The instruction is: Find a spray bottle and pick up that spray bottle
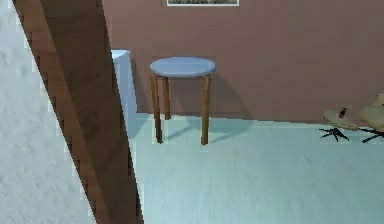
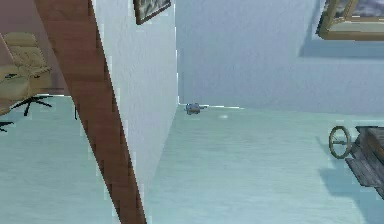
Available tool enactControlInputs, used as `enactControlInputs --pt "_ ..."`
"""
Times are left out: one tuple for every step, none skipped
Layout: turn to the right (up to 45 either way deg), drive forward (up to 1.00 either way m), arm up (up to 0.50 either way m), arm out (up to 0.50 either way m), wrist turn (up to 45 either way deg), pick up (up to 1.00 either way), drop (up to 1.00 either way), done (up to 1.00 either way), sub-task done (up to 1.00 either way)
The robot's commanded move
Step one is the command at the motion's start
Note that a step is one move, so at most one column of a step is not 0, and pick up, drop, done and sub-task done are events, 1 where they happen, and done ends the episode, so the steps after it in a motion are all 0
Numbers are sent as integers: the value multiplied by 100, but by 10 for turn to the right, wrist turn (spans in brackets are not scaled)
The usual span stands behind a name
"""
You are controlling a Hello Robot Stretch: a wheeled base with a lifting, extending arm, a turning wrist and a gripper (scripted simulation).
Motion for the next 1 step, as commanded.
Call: enactControlInputs --pt "30 0 0 0 0 0 0 0 0"
